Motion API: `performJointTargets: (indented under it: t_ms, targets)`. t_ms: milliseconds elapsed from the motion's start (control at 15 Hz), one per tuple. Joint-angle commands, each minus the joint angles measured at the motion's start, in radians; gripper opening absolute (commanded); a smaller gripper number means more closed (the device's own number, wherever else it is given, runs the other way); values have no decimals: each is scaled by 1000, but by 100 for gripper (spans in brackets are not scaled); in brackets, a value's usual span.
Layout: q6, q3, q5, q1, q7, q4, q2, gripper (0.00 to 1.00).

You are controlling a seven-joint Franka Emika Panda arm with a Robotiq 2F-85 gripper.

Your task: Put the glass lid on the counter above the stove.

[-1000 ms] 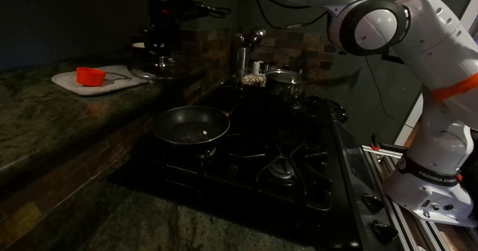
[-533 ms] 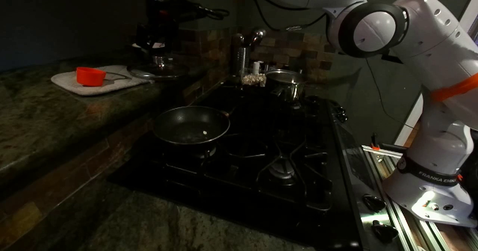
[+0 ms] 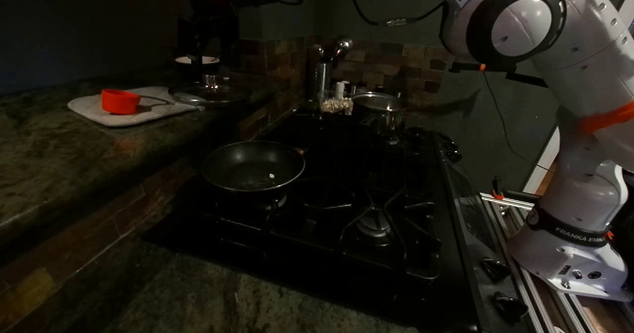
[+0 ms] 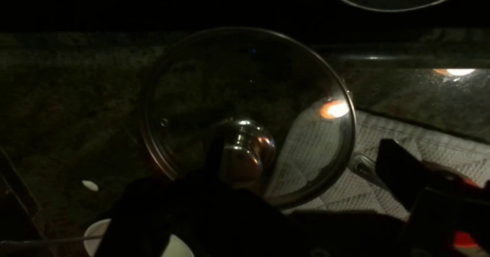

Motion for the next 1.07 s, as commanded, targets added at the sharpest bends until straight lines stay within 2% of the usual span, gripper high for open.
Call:
performJointTargets:
  t_ms: [0, 400, 733, 800, 1000]
  targets:
    - [6, 8, 12, -1, 50, -124, -98, 100]
    - [79, 25, 49, -36, 44, -361, -224, 100]
    - [104, 44, 89, -80, -60, -570, -318, 100]
    - [71, 23, 59, -52, -17, -413, -229, 100]
    - [72, 30, 71, -69, -45, -492, -268, 100]
